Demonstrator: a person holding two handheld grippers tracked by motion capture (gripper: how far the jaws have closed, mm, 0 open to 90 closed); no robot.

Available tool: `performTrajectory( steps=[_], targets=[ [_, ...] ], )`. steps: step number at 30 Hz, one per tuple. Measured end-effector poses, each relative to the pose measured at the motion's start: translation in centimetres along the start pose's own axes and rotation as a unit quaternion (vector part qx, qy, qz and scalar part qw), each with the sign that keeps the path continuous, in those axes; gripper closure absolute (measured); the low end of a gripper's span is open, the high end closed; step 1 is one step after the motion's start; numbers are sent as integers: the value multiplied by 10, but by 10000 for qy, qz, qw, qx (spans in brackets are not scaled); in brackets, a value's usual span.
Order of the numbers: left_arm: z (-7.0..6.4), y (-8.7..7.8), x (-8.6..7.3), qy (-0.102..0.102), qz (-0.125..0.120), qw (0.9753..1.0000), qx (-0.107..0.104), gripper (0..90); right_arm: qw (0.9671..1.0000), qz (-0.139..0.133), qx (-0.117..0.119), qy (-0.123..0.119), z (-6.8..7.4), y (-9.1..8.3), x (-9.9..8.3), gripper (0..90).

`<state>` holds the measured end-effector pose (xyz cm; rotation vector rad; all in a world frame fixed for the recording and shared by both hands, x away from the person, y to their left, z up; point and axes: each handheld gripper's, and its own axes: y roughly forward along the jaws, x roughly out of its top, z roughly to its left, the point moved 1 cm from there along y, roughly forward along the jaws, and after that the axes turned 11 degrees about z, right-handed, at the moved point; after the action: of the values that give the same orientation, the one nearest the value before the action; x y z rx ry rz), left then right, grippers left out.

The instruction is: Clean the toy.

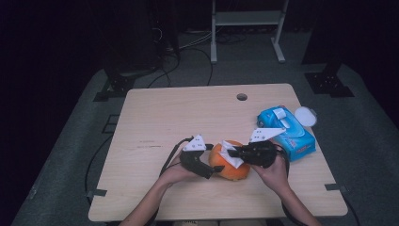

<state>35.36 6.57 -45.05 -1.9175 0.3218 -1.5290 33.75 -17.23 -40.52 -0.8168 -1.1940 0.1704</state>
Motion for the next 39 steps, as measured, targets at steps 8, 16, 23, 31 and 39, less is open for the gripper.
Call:
performTrajectory(
  steps=[8,16,23,31,39],
  targets=[
    [-10,-5,7,138,-10,9997,178,308,9999,-31,-84,-72,4,-5,4,809],
    [-21,-4,17,255,59,9989,389,303,9980,172,-246,-557,22,2,19,809],
    [-14,2,11,203,68,9995,239,108,9996,22,-139,-264,10,-5,10,809],
    [-20,1,15,239,38,9991,335,306,9995,-18,-117,-290,13,-4,10,808],
    [-20,1,11,323,92,9987,381,311,9995,-33,-251,-198,9,-7,14,809]
  ],
)
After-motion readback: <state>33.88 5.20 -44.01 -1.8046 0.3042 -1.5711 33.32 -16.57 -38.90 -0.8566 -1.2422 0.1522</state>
